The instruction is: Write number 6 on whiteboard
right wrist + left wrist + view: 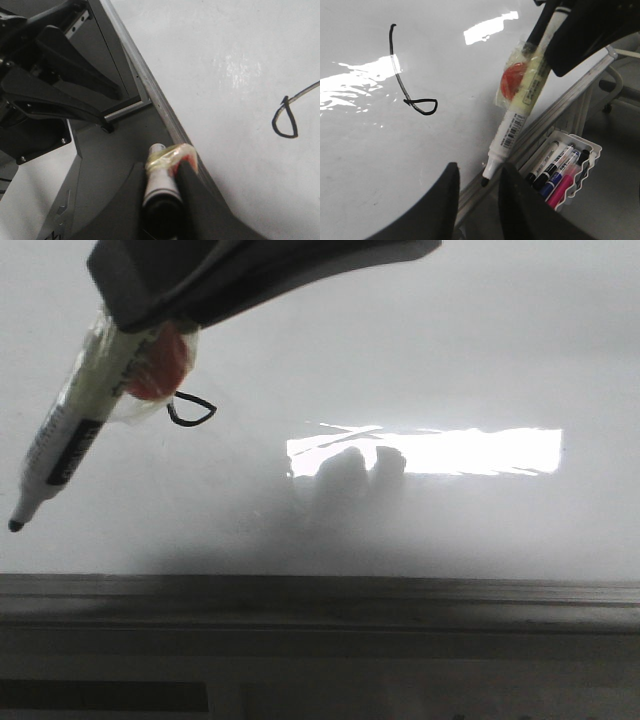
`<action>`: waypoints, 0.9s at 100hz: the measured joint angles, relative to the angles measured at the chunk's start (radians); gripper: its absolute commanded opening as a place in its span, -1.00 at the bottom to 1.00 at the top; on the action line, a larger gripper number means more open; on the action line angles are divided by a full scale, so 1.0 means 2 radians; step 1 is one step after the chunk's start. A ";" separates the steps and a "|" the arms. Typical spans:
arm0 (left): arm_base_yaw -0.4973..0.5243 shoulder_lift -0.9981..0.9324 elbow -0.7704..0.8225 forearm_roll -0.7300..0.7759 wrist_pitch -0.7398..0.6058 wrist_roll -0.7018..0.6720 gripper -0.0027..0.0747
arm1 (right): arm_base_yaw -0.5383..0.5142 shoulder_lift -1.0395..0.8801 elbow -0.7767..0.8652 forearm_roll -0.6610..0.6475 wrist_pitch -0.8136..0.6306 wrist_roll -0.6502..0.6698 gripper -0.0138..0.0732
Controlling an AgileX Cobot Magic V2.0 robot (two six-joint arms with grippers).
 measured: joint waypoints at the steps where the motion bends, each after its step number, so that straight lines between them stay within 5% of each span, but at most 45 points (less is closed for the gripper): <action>1: 0.000 0.005 -0.001 0.000 -0.008 0.003 -0.22 | 0.000 0.000 0.000 0.000 0.000 0.000 -0.83; 46: -0.028 0.284 -0.087 0.051 -0.122 0.012 -0.11 | 0.000 0.000 0.000 -0.020 0.006 -0.001 -0.83; 90: -0.028 0.291 -0.095 0.052 -0.116 0.012 -0.11 | -0.021 0.000 0.000 -0.024 0.016 -0.002 -0.83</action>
